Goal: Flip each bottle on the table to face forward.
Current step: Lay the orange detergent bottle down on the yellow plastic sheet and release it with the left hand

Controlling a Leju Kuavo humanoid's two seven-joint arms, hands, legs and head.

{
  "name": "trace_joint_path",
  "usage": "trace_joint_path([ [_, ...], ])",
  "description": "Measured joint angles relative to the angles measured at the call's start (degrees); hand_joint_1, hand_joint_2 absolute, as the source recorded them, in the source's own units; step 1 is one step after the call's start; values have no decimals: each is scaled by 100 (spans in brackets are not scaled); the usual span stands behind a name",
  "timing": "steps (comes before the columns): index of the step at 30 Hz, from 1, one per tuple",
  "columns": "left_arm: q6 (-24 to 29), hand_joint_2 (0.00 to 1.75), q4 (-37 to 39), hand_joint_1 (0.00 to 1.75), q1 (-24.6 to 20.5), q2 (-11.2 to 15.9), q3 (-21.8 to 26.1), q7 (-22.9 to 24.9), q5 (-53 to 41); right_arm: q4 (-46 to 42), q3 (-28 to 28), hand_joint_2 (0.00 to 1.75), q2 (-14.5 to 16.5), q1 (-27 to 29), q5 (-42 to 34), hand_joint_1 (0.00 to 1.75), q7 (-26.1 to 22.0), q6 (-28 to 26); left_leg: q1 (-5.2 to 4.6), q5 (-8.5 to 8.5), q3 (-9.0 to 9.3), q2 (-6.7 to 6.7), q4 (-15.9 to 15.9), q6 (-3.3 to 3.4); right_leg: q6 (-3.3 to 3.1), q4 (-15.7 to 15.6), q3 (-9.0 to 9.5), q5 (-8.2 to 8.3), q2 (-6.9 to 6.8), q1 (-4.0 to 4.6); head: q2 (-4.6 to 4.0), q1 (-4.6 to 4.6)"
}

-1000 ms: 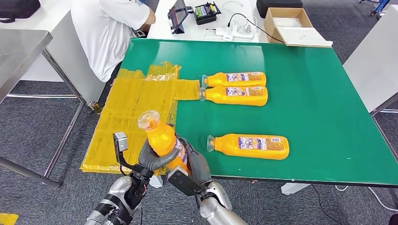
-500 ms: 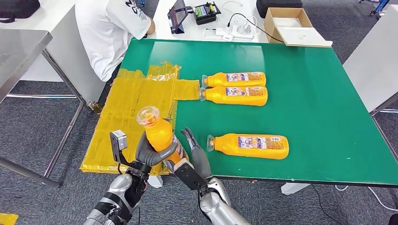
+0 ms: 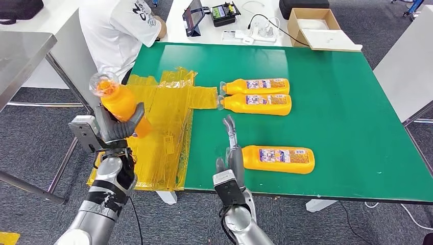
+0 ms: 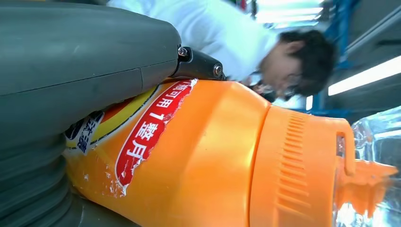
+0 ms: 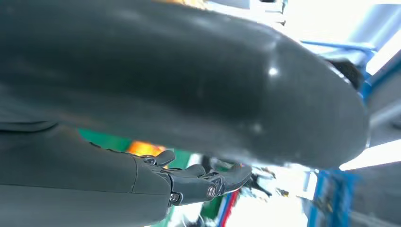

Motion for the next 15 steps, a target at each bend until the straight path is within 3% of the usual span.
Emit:
trace_joint_path([
  [9,182,175,-106,175,-97,-1,121,-85,-200,-613,-1,0,-80,149,-87,0,-3,-111,0,0,1,0,0,0,0,0,-1,0,0,1,0,-1],
  [15,569,175,-158,175,-134,-8,98,-169,-1197,-1032,24,0,-149,208,-470,0,-5,-561,0,0,0,1,0,0,0,0,0,0,0,1,0,0],
])
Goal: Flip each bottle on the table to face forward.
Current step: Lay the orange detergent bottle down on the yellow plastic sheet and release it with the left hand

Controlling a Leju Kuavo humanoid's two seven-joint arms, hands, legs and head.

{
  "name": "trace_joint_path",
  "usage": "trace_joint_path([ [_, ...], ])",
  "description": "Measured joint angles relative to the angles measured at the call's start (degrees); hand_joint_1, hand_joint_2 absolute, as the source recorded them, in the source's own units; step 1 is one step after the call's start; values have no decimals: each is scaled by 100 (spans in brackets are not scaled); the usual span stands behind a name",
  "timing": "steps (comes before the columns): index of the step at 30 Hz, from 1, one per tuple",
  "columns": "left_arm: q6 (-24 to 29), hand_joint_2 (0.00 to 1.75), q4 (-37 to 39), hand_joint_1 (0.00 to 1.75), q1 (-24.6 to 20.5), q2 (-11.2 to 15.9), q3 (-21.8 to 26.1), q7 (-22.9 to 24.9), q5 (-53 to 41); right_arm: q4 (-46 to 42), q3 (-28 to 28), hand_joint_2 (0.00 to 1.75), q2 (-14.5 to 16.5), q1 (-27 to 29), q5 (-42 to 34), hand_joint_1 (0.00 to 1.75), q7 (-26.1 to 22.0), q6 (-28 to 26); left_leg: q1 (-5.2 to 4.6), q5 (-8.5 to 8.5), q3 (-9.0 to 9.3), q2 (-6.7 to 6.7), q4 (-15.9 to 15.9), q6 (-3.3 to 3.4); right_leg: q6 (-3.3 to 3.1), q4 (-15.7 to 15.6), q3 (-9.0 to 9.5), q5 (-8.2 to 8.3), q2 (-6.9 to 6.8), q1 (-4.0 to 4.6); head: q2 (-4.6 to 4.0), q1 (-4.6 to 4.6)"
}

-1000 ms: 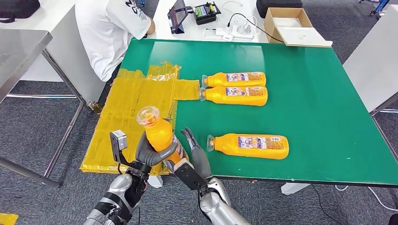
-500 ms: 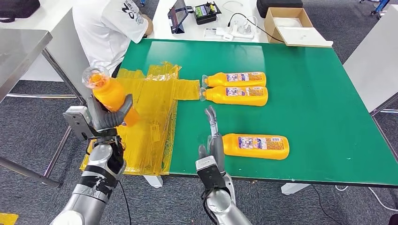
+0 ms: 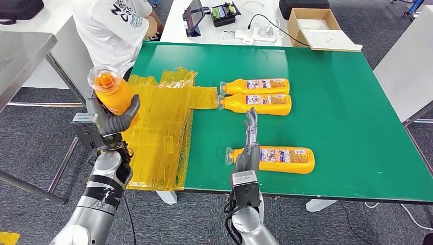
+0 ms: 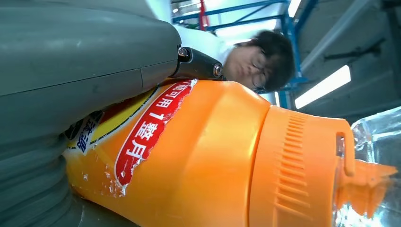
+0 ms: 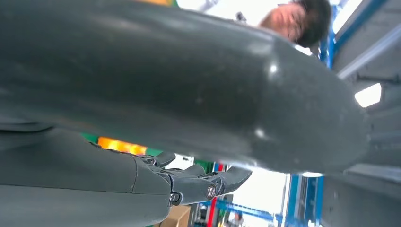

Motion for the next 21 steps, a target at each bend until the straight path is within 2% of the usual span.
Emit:
trace_joint_path([
  [5,269,175,226,175,-152,18,-126,362,-1213,-209,1,0,-9,16,-173,0,0,48,-1,0,-1,-1,0,0,0,-1,0,0,0,0,0,1],
  [11,818,175,1712,175,-554,219,-408,1208,-3813,-540,-7,0,-8,48,-119,0,-2,186,0,0,4,4,0,0,-1,1,0,1,2,1,0,-1],
  [15,684,175,2567,175,-750,396,-641,1698,-4802,-756,-16,0,-8,97,-129,0,-2,277,0,0,4,4,0,-1,-1,2,-1,1,3,1,0,-1],
  [21,211,175,3259,175,-977,587,-782,2005,-5256,-1007,-26,0,-8,177,-357,0,-2,450,0,0,-1,3,0,-1,-1,1,-3,0,2,0,0,-1],
])
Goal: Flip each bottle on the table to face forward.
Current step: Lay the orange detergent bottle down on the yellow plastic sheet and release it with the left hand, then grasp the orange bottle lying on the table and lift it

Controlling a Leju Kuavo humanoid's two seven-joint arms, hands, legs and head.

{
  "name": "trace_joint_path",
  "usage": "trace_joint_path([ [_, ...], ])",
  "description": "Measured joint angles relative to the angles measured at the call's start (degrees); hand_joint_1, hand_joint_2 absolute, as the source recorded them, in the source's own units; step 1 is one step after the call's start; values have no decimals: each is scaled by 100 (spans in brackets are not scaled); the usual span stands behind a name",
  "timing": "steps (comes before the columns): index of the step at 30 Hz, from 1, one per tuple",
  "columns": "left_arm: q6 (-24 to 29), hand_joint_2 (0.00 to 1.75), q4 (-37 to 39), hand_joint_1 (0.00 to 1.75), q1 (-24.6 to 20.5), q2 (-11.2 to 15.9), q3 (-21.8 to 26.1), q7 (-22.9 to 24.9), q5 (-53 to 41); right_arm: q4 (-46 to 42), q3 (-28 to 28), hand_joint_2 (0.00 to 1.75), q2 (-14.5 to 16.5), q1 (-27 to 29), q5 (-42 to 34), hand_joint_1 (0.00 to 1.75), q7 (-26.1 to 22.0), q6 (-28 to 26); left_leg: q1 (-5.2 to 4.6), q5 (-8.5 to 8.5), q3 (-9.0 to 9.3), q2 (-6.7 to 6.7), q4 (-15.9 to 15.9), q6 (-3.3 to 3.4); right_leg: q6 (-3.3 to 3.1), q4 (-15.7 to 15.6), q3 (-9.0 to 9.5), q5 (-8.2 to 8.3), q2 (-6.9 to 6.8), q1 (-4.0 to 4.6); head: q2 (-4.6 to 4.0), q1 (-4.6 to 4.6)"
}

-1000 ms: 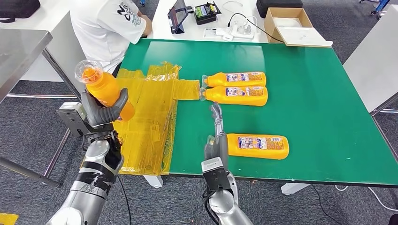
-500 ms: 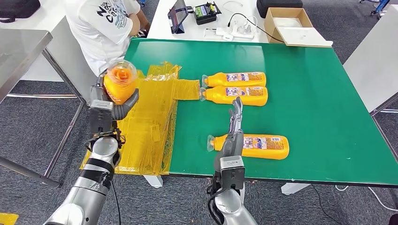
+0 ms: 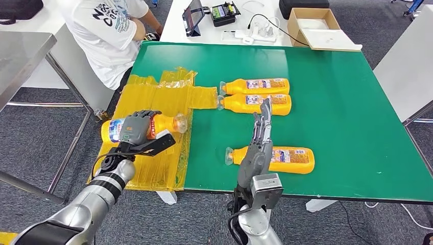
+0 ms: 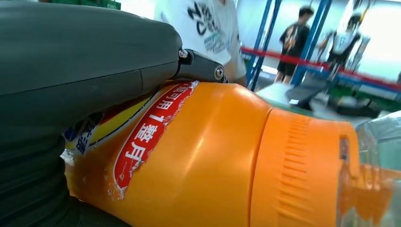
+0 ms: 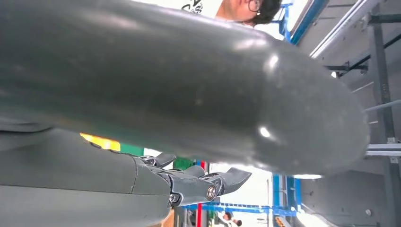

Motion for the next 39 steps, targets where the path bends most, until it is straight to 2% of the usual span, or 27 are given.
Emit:
trace_joint_path([
  [5,-119,175,274,175,-170,151,-154,336,-545,-177,-46,0,0,96,-115,0,0,69,0,0,0,-1,0,0,0,0,0,0,0,0,0,0],
  [13,-297,175,531,175,-351,296,-338,470,-927,-238,-90,0,0,167,-214,0,0,186,0,0,0,-1,0,0,0,1,0,0,0,1,0,-1],
  [20,-1537,175,665,175,-404,313,-317,-214,-244,-122,-179,0,36,174,-220,0,0,525,0,0,-1,-1,0,0,0,0,1,0,0,0,0,1],
  [24,-2000,175,691,171,-446,329,-185,-531,121,-29,-233,0,54,173,-221,0,0,626,0,0,0,-4,0,0,0,0,5,0,-2,-1,0,0],
  [25,-2110,175,693,162,-457,337,-147,-619,226,0,-249,0,64,172,-230,0,0,662,0,0,2,-5,0,0,0,0,7,0,-3,-1,0,0],
  [26,-2196,175,693,140,-467,345,-115,-690,320,30,-262,0,74,170,-243,0,0,692,0,1,4,-6,-1,0,0,1,9,0,-3,-1,0,0],
  [28,-2312,175,693,57,-478,360,-62,-773,468,91,-277,0,92,167,-265,0,0,748,0,1,9,-6,-1,0,-1,1,15,0,-4,-1,0,-1],
  [29,-2358,175,693,23,-481,364,-37,-794,529,123,-284,0,102,166,-273,0,0,769,0,1,11,-6,-1,0,-1,1,18,0,-4,-1,0,-1],
  [30,-2399,175,695,1,-479,366,-11,-809,580,155,-292,0,113,165,-277,0,0,786,0,1,13,-6,-1,0,-1,1,20,0,-3,-1,0,-1],
  [39,-2479,175,717,0,-386,363,41,-816,662,304,-332,0,140,160,-279,0,0,826,0,2,15,-4,-1,-1,0,1,20,1,-2,-1,0,-1],
])
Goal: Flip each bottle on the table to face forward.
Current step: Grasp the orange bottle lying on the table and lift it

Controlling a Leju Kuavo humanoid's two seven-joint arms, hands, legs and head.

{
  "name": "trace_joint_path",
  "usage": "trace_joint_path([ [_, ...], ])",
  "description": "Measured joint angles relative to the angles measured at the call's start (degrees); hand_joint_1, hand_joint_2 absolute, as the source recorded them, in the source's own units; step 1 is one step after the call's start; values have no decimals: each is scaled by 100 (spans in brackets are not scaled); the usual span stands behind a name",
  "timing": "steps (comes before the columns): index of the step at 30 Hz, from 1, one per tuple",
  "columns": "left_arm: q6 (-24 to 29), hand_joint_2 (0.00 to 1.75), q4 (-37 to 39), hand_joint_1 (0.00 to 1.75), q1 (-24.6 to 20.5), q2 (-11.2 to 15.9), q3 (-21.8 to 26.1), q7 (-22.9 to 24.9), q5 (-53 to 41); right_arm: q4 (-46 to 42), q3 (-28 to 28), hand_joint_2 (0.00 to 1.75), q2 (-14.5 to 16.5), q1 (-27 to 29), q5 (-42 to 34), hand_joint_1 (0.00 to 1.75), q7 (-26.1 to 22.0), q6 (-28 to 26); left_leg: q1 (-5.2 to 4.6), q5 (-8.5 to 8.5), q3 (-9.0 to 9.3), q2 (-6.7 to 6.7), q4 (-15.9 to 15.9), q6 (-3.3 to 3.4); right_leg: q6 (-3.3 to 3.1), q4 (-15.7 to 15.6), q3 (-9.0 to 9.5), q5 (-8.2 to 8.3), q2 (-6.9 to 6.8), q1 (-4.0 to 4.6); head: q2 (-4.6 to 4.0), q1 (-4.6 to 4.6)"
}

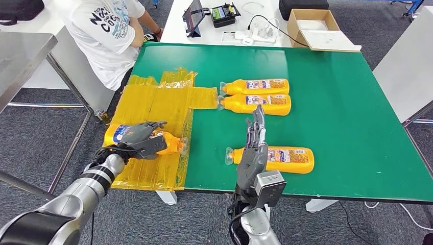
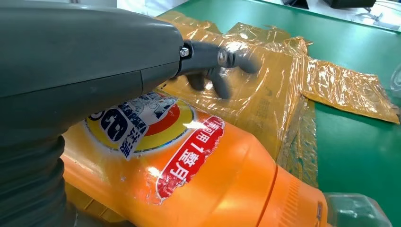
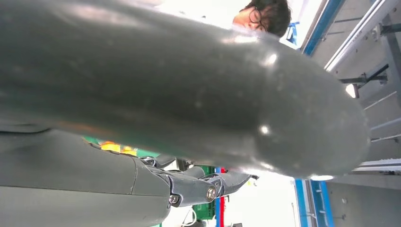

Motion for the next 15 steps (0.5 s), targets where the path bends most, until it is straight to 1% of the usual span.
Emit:
trace_joint_path([
  [6,0,175,0,0,1,0,0,0,0,4,-2,0,4,0,-1,0,0,2,0,0,0,0,0,0,0,0,0,0,0,0,0,0],
  [10,-1,0,1,0,7,1,0,2,-2,62,-19,0,11,-2,-3,0,0,11,1,-1,0,0,0,0,-1,0,-1,-1,0,1,0,1],
  [12,-62,0,10,0,10,2,-1,7,7,110,-32,0,13,-13,-15,0,0,47,1,-1,0,0,0,0,-1,0,-1,-1,0,1,0,2],
  [15,-383,0,38,0,4,2,4,-123,292,204,-57,0,37,-87,-51,0,1,139,0,0,3,-1,0,0,-1,0,4,-1,0,0,0,1],
])
